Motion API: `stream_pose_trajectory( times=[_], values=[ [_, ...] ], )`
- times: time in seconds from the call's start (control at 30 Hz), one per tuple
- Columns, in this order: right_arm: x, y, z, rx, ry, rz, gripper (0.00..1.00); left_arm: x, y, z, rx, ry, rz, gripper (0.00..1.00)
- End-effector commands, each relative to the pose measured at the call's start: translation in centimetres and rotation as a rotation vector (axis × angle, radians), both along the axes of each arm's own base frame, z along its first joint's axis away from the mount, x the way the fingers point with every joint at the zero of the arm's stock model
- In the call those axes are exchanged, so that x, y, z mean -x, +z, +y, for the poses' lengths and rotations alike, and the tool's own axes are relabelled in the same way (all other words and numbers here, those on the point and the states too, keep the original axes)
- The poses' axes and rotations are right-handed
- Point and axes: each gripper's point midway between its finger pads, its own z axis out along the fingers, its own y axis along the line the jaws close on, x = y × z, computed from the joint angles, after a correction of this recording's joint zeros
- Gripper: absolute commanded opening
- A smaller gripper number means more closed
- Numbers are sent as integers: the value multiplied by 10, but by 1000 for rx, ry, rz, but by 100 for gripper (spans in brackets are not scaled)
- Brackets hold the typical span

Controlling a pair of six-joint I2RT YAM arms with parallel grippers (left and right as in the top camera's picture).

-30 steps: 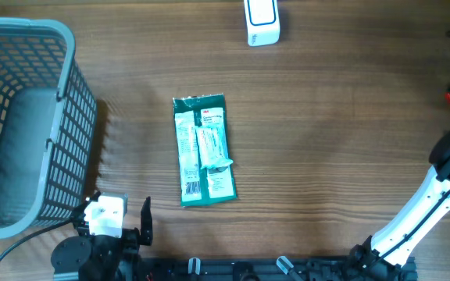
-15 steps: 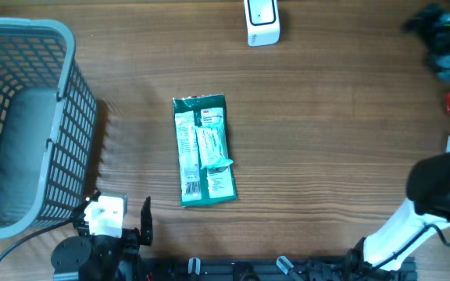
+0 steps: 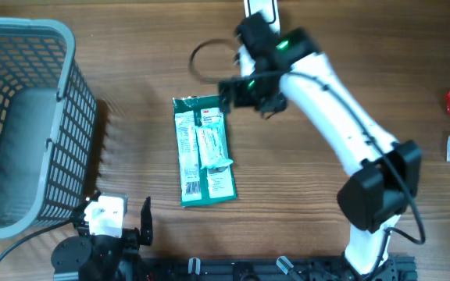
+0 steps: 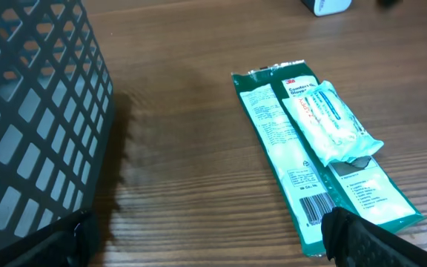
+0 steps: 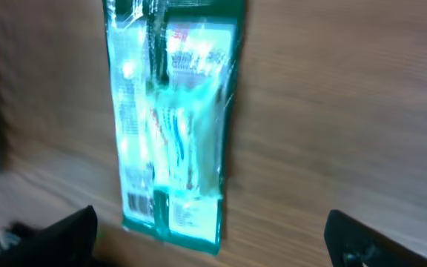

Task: Scan the item barcode
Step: 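Move the right gripper over the green Zappy wipes pack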

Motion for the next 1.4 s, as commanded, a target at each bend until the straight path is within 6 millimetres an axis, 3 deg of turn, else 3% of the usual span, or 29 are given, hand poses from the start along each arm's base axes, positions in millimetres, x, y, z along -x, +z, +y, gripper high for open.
stream_pose_trajectory(
  times=[0.0,0.07,0.17,0.3,0.33,0.5,0.67,0.77,0.83,0.9,0.97,1.07,1.17,1.37],
  values=[
    [26,-37,26,66,168,-31,88,0,2,-3,-5,-20,-12,100],
    [25,-51,34,149,198,-135,87,0,2,-3,-5,-20,-12,100],
    [37,-63,53,175,257,-201,68,0,2,-3,-5,-20,-12,100],
    [22,-63,57,229,198,-319,23,0,2,-3,-5,-20,-12,100],
    [21,-63,56,228,179,-317,17,0,2,-3,-5,-20,-12,100],
    [25,-83,56,197,172,-236,7,0,2,-3,-5,-20,-12,100],
    [49,-139,57,215,217,-56,8,0,2,-3,-5,-20,-12,100],
    [60,-159,48,258,204,18,11,0,2,-3,-5,-21,-12,100],
    [50,-153,42,295,160,-19,17,0,2,-3,-5,-20,-12,100],
    [31,-133,34,327,125,-74,34,0,2,-3,-5,-21,-12,100],
    [15,-112,23,351,81,-120,44,0,2,-3,-5,-20,-12,100],
    [2,-86,3,357,-12,-143,47,0,2,-3,-5,-20,-12,100],
    [0,-72,9,304,-17,-157,50,0,2,-3,-5,-20,-12,100],
    [13,-70,46,250,48,-212,55,0,2,-3,-5,-20,-12,100]
  ],
)
